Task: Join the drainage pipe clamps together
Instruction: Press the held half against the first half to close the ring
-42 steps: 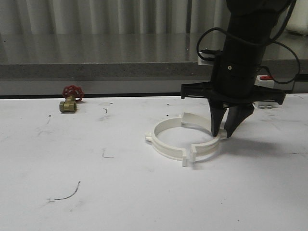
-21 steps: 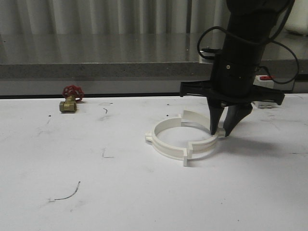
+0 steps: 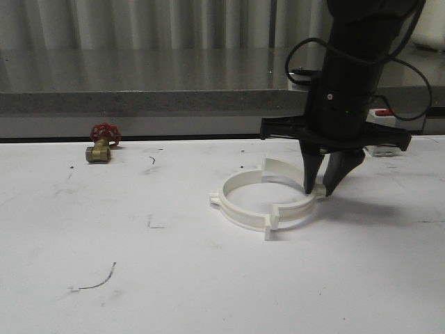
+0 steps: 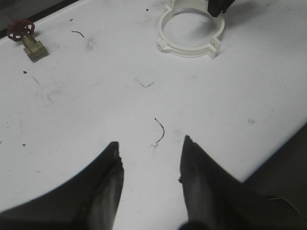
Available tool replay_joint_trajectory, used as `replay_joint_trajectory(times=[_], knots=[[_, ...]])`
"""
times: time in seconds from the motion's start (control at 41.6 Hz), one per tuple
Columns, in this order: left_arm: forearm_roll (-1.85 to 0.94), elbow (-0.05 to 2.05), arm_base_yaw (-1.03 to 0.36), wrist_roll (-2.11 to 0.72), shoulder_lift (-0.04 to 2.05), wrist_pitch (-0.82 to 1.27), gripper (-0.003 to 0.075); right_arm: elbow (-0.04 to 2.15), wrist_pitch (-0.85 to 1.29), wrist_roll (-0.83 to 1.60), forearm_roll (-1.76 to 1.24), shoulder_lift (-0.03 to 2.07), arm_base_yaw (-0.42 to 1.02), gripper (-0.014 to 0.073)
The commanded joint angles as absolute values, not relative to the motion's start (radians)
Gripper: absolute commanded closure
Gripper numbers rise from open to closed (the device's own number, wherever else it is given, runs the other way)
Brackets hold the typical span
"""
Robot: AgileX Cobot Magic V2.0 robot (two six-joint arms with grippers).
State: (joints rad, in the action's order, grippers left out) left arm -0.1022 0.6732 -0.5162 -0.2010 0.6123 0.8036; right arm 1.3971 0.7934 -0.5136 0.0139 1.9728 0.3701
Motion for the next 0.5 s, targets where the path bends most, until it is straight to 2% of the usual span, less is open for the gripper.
replay_joint_trajectory(times=[0.0,0.481], knots=[[-0.111,0.701,-0.515,-0.198,0.613,0.737,0.0437,1.428,0.765,-0.512,0.03,1.937,0.366,0.042],[-0.111,0.701,-0.515,-0.198,0.613,0.737,0.0437,1.428,0.756,-0.512,0.01,1.954,0.366,0.042]])
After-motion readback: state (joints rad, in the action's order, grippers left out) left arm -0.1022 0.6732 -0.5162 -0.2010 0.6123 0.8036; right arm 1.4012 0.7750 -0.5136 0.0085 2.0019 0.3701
